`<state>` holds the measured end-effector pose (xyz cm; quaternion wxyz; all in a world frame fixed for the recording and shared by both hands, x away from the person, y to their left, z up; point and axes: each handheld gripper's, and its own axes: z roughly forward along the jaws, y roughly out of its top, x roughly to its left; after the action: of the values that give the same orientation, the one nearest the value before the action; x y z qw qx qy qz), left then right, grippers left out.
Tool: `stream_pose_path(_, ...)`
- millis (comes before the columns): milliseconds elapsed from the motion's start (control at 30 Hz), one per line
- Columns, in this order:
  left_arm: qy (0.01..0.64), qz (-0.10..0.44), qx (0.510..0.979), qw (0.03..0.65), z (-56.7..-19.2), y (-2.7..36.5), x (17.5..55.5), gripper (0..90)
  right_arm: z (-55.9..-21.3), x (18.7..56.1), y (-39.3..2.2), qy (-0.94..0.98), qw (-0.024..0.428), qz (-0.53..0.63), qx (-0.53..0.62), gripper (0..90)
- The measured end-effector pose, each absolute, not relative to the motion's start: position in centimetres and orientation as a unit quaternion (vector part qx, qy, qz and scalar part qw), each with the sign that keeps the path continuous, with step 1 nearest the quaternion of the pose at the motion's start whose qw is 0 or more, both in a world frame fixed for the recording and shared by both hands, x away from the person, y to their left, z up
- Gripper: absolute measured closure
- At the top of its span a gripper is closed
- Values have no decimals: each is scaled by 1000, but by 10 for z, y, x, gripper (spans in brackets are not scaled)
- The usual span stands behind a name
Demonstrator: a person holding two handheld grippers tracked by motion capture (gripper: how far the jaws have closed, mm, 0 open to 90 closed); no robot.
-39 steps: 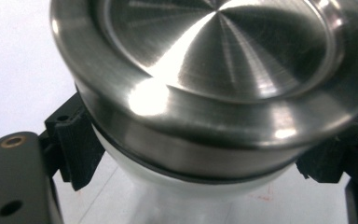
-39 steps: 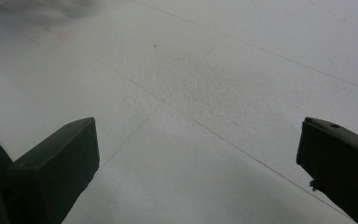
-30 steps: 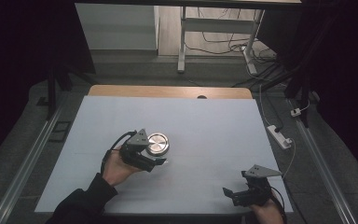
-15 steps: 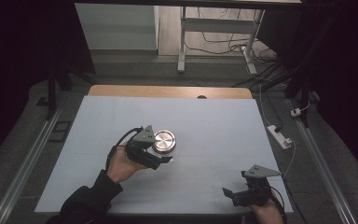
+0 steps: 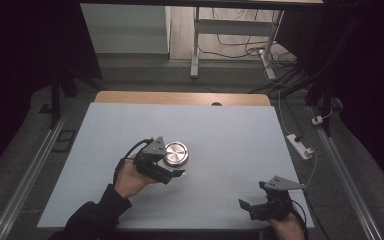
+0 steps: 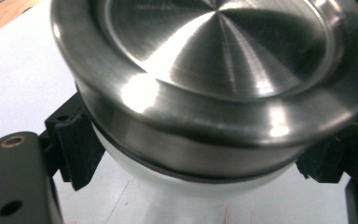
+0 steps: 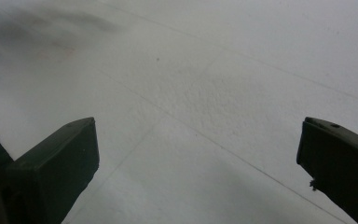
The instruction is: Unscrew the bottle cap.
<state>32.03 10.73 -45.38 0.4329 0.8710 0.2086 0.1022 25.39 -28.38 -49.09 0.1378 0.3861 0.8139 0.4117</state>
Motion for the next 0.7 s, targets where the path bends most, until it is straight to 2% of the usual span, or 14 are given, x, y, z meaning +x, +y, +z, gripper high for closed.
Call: stream_pose_path(700,209,102,867,440,-455,110,318,155,-465,255,-249,823,138,444,326,0)
